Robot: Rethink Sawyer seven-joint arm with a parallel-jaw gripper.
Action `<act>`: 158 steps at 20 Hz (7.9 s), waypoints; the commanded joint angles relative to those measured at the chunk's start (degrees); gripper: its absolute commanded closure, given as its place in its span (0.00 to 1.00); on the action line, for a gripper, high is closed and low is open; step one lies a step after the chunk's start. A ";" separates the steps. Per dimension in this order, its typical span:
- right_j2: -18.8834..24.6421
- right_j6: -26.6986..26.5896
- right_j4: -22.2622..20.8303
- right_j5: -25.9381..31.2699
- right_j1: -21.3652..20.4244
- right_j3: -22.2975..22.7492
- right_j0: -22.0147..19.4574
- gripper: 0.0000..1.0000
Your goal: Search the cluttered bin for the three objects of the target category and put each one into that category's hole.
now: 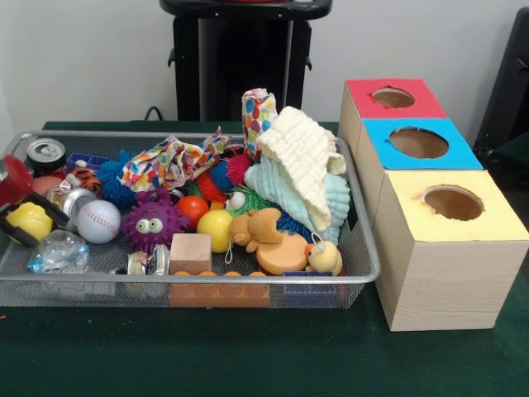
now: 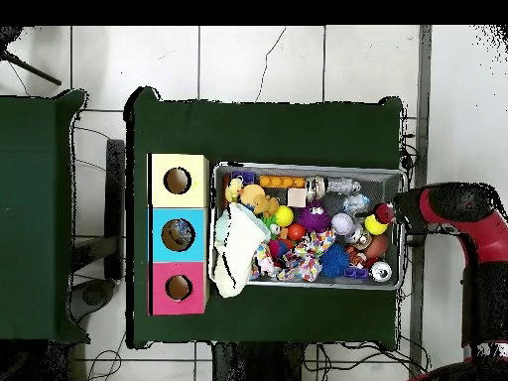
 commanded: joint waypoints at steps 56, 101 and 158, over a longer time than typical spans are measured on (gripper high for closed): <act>-10.43 24.23 5.92 -51.24 -8.15 26.58 -10.27 0.00; -4.61 26.86 24.08 -72.11 6.36 39.69 -22.08 1.00; -25.77 30.84 27.81 -61.98 -26.33 48.88 2.02 1.00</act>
